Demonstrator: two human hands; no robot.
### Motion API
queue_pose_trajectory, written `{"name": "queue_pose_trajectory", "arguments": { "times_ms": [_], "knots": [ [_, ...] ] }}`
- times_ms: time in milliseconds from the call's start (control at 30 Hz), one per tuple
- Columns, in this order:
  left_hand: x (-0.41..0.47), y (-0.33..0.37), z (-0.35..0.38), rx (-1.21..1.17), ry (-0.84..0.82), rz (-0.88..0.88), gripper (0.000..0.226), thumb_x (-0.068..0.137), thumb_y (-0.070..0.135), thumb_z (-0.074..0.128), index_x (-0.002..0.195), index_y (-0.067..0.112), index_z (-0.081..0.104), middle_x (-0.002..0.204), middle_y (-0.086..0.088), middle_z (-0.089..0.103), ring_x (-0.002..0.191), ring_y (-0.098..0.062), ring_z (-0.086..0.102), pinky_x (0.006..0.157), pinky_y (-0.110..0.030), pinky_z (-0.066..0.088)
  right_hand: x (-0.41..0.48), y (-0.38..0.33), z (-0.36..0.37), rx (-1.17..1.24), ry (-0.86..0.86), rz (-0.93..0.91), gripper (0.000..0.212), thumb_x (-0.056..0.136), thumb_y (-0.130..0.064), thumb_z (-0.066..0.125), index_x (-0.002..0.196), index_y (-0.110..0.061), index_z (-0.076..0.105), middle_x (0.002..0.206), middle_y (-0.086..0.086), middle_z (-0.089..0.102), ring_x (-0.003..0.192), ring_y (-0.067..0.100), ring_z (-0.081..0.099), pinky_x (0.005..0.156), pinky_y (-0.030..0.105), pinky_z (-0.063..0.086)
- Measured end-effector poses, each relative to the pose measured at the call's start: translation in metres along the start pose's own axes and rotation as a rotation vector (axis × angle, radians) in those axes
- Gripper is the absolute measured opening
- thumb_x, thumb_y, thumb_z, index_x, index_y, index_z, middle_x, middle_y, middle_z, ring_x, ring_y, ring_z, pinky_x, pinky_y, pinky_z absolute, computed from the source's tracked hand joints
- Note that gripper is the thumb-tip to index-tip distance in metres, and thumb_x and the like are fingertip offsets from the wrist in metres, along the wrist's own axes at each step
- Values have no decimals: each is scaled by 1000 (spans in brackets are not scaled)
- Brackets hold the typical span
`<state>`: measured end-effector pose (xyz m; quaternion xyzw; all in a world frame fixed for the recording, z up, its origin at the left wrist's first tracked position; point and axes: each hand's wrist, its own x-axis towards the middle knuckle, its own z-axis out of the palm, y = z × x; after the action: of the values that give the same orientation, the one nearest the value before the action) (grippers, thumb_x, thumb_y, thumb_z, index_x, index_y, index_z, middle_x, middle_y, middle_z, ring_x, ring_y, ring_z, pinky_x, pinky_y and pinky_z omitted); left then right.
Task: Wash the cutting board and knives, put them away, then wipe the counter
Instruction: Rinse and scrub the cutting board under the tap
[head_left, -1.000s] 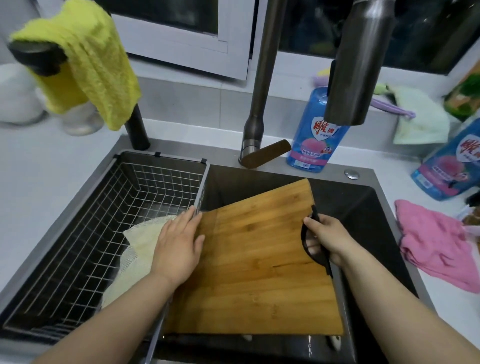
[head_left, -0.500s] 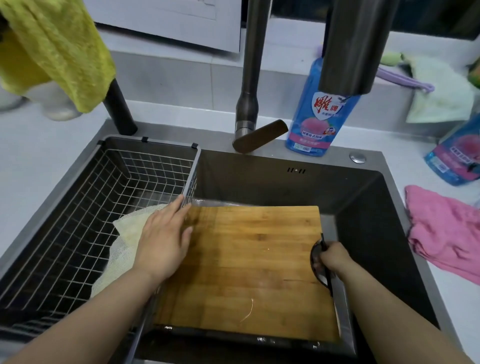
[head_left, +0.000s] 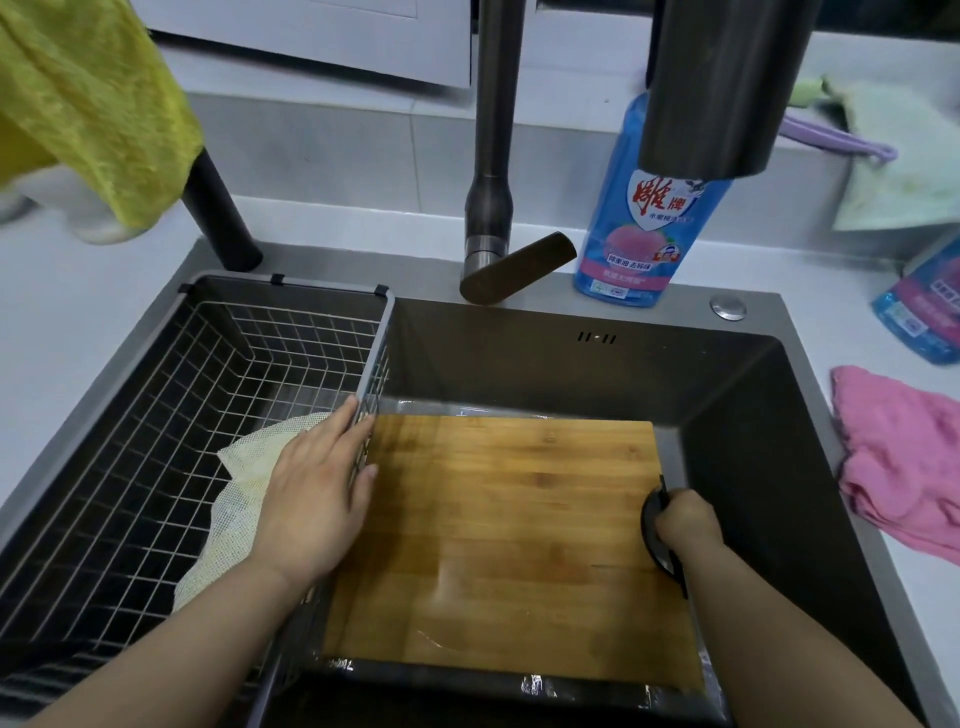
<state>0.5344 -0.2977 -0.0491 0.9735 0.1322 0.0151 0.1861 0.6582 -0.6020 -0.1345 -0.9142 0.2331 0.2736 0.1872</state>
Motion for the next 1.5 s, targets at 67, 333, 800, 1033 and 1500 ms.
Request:
{"name": "queue_pose_trajectory", "arguments": {
  "times_ms": [67, 333, 800, 1033, 1500],
  "knots": [
    [0, 0, 0, -2, 4, 1, 56, 82, 33, 36, 130, 8, 48, 145, -8, 36, 131, -28, 39, 107, -36, 20, 1, 3, 1, -29, 0, 29, 30, 98, -14, 36, 111, 4, 56, 93, 19, 58, 80, 30, 51, 65, 31, 39],
    [1, 0, 1, -11, 7, -4, 56, 82, 33, 36, 131, 10, 48, 146, -7, 36, 131, -27, 39, 108, -37, 23, 5, 11, 2, -211, -49, 50, 24, 96, -8, 40, 110, 0, 57, 74, 9, 46, 81, 27, 50, 66, 30, 41],
    [-2, 3, -2, 0, 13, 13, 43, 92, 22, 47, 133, 10, 44, 148, -6, 32, 134, -25, 35, 112, -38, 22, -66, -62, -59, 343, 174, -505, 43, 91, -11, 53, 133, -10, 46, 130, 11, 54, 118, 23, 52, 95, 31, 42],
    [-11, 8, -9, 59, -27, 52, 51, 92, 21, 48, 140, 11, 33, 152, -6, 23, 137, -23, 30, 113, -36, 20, -122, -150, -104, 440, 262, -859, 50, 92, -15, 53, 139, -16, 36, 136, 5, 46, 122, 18, 48, 99, 30, 43],
    [-25, 6, -7, 28, -53, -9, 61, 96, 27, 36, 146, 14, 5, 156, 1, 3, 143, -12, 10, 115, -25, 1, -117, -177, -115, 117, 341, -923, 28, 93, -23, 52, 114, -7, 61, 108, 12, 65, 98, 22, 58, 76, 23, 41]
  ]
}}
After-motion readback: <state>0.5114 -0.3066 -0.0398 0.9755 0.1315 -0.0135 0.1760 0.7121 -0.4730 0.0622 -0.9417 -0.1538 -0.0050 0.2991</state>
